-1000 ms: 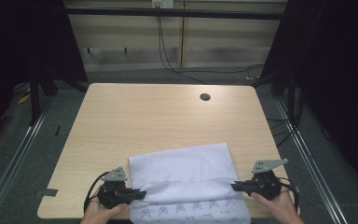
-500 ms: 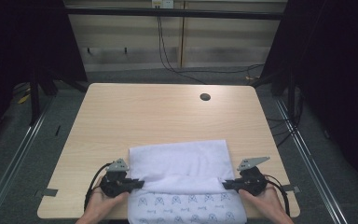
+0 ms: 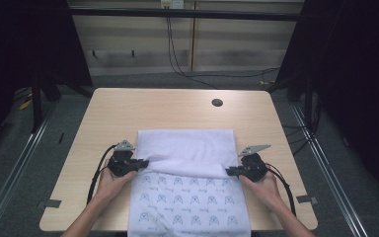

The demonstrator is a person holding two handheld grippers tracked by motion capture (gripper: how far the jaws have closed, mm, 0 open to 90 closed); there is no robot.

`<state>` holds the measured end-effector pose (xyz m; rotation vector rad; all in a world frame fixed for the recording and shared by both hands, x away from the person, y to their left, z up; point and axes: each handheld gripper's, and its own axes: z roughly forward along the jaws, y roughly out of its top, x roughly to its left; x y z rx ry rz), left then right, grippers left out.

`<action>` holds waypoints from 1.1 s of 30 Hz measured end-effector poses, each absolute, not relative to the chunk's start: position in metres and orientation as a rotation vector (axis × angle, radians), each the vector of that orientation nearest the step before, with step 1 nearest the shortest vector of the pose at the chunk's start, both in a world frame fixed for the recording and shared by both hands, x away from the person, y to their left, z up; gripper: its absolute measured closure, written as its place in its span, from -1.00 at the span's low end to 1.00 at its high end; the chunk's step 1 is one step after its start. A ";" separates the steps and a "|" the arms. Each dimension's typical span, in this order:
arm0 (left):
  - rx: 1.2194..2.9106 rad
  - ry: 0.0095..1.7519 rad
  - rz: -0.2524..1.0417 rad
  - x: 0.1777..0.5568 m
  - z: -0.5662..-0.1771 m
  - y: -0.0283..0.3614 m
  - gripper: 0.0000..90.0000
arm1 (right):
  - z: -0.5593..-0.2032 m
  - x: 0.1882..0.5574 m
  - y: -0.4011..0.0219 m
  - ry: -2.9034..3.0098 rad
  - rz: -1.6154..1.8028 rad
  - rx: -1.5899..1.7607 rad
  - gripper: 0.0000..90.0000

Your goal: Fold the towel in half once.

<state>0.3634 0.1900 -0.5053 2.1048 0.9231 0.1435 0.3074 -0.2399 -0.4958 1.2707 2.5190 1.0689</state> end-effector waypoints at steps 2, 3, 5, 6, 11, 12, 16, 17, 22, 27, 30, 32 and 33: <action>2.091 0.946 0.139 0.375 -0.506 0.190 0.94 | -0.495 0.322 -0.238 2.511 1.046 1.282 0.96; 2.091 0.947 0.143 0.381 -0.506 0.191 0.94 | -0.495 0.330 -0.237 2.508 1.041 1.281 0.96; 2.086 0.952 0.156 0.392 -0.507 0.191 0.94 | -0.495 0.345 -0.235 2.502 1.018 1.282 0.96; 2.086 0.958 0.167 0.398 -0.507 0.193 0.94 | -0.495 0.352 -0.234 2.496 1.011 1.298 0.96; 2.040 1.000 0.209 0.420 -0.510 0.193 0.94 | -0.497 0.384 -0.232 2.451 1.030 1.331 0.96; 2.038 1.006 0.223 0.425 -0.510 0.192 0.94 | -0.498 0.389 -0.232 2.433 1.038 1.342 0.96; 2.045 1.028 0.265 0.443 -0.509 0.189 0.94 | -0.499 0.407 -0.230 2.390 1.031 1.394 0.96; 2.050 1.028 0.286 0.449 -0.509 0.187 0.94 | -0.499 0.411 -0.228 2.379 1.025 1.407 0.96; 2.012 1.045 0.281 0.471 -0.513 0.182 0.93 | -0.493 0.416 -0.225 2.390 0.899 1.386 0.96; 1.965 1.086 0.215 0.470 -0.511 0.190 0.94 | -0.497 0.432 -0.234 2.317 0.997 1.504 0.96; 1.928 1.060 0.218 0.465 -0.496 0.196 0.94 | -0.487 0.434 -0.236 2.277 1.078 1.474 0.96; 1.913 1.016 0.233 0.459 -0.479 0.199 0.94 | -0.472 0.432 -0.240 2.236 1.149 1.422 0.96; 1.900 0.997 0.237 0.456 -0.470 0.201 0.93 | -0.463 0.431 -0.243 2.218 1.185 1.396 0.96</action>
